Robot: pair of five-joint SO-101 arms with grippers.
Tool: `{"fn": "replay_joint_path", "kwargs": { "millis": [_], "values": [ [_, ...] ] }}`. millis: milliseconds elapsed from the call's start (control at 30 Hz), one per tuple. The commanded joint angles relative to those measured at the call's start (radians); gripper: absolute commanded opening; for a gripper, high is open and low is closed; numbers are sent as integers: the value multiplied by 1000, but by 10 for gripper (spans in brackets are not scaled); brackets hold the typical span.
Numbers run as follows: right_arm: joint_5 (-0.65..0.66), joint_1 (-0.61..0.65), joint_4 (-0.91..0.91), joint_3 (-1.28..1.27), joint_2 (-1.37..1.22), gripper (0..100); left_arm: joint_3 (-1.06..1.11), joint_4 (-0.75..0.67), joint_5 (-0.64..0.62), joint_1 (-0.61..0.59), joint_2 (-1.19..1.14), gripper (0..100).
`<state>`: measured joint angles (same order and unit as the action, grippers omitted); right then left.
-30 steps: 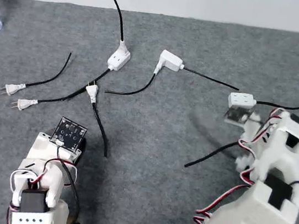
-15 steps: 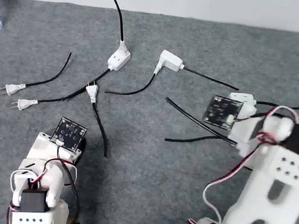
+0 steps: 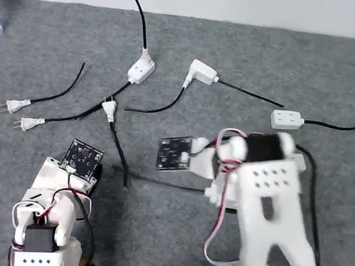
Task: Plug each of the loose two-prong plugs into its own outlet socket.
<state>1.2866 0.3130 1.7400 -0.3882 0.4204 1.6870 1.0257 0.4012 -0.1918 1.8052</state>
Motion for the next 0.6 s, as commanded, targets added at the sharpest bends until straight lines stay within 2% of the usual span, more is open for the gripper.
{"fn": "replay_joint_path", "kwargs": {
  "millis": [0,133,333,567],
  "values": [
    [-23,21,-108,-48,-140,8,-5,-12,5,6,12,235],
    [-25,22,-295,-127,-297,8,-5,-12,5,6,12,235],
    [-150,25,-556,-140,-417,8,-5,-12,5,6,12,235],
    [-160,99,-602,-141,-503,8,-5,-12,5,6,12,235]
  ]
}}
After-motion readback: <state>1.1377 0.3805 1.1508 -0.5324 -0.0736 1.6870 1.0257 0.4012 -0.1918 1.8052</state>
